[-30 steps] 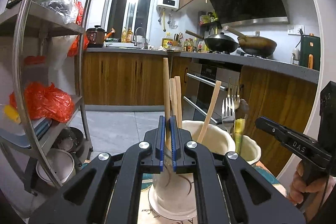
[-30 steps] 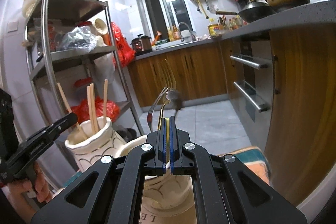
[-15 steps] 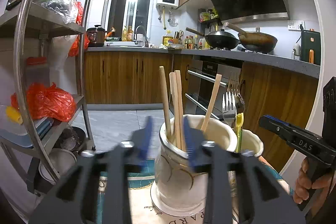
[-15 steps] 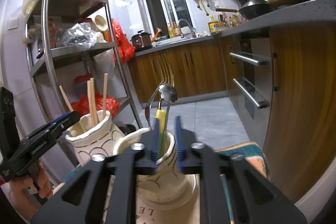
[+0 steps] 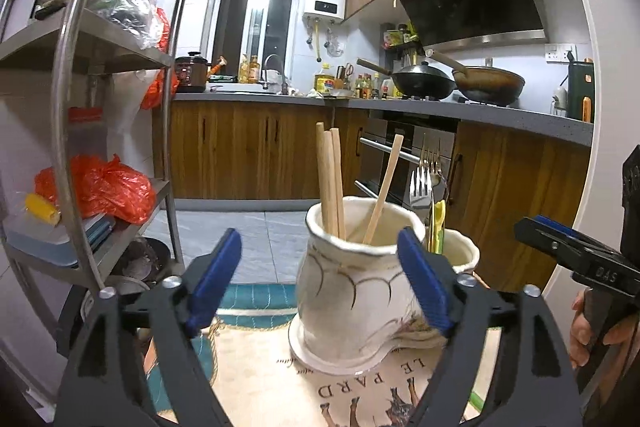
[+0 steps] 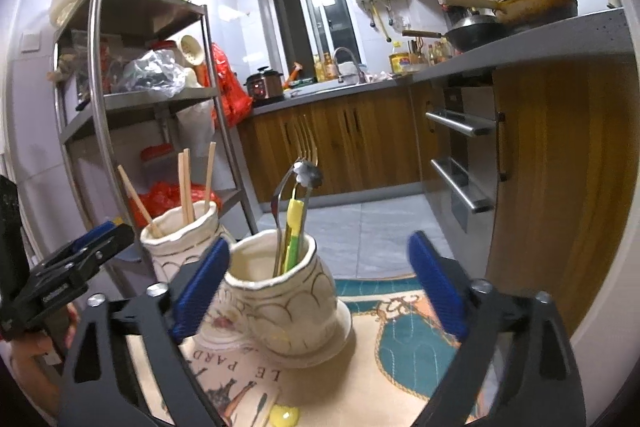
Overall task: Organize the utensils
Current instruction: 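Move both tools back toward the last chopstick and green-handled spoon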
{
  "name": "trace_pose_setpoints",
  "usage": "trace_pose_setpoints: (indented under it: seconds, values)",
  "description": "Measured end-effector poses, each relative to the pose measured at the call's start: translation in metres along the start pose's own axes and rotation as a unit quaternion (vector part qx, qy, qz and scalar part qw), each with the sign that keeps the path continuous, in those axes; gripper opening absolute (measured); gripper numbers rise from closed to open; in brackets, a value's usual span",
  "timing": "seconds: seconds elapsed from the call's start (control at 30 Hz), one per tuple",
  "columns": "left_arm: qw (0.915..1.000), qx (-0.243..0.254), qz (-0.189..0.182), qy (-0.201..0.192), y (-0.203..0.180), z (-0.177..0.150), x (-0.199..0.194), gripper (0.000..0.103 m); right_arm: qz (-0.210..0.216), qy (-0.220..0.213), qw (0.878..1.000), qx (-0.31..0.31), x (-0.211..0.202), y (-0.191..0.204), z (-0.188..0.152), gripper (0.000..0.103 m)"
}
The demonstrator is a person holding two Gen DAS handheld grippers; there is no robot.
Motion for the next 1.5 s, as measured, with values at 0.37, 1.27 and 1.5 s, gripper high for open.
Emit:
trace_pose_setpoints:
  seconds: [0.37,1.27,1.5]
  values:
    - [0.9993,0.021,0.009,0.028,-0.002,-0.037,-0.023,0.097,-0.040,0.027,0.999,-0.009,-0.031,-0.007,-0.023,0.098]
    - [0.9841,0.045,-0.024,0.170,-0.013,-0.114,-0.049,0.097,-0.063,0.240,0.968,-0.043,-0.037,0.019,-0.127,0.098]
    - [0.9821,0.055,-0.027,0.178,-0.014,-0.118,-0.047,0.097,-0.060,0.301,0.950,-0.054,-0.026,0.022,-0.136,0.097]
Point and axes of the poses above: each gripper's, at about its wrist camera, not at the fingertips, and x roughly the way its jaws point, y to its left, z to its top, the point moved 8 cm from there along x, roughly the way its jaws point, and after that the axes turned 9 degrees about z, right-handed, at the moved point
